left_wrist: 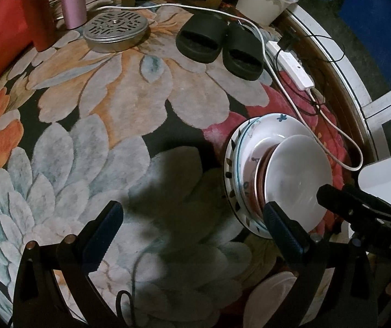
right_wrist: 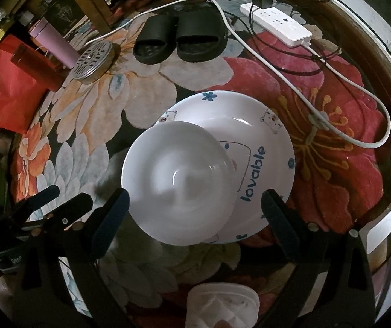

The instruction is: Organize plates and bowls

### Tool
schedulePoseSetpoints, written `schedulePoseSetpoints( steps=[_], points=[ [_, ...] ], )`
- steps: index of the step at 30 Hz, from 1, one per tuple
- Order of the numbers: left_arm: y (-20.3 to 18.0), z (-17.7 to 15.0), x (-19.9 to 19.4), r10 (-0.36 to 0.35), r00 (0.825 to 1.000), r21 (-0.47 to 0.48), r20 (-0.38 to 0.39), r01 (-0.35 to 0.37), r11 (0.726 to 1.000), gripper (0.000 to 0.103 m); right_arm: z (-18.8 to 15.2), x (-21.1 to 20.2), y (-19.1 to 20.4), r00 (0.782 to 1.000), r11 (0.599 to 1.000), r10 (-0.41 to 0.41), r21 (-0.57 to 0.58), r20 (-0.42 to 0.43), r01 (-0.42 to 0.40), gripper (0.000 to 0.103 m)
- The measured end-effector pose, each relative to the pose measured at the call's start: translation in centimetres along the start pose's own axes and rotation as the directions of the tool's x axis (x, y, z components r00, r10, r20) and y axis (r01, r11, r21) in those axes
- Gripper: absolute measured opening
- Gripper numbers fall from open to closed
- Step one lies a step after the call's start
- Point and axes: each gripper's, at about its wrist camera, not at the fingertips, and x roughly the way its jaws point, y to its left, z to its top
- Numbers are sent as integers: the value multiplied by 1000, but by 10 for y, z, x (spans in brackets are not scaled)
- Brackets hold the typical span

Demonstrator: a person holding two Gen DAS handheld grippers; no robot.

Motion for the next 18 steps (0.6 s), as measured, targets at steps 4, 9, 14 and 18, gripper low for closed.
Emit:
schedulePoseSetpoints(
  steps=[4, 9, 14, 18],
  points=[
    [3, 0, -3, -4, 1000, -3, 11, 4, 1000, 102, 0, -1, 3, 1000, 1000, 2, -4, 4, -2, 98],
    [6, -2, -7, -13, 1000, -10, 25, 13, 1000, 102, -2, 0, 8, 1000, 1000, 2, -15, 6, -2, 98],
    [11, -5, -11, -2, 999, -17, 42, 2, 1000, 102, -4, 0, 14, 1000, 1000, -1, -29, 8, 2, 98],
    [17, -8, -15, 26, 998, -37, 59, -24, 999, 102, -6, 0, 20, 1000, 999, -2, -44, 11, 3, 98]
  ],
)
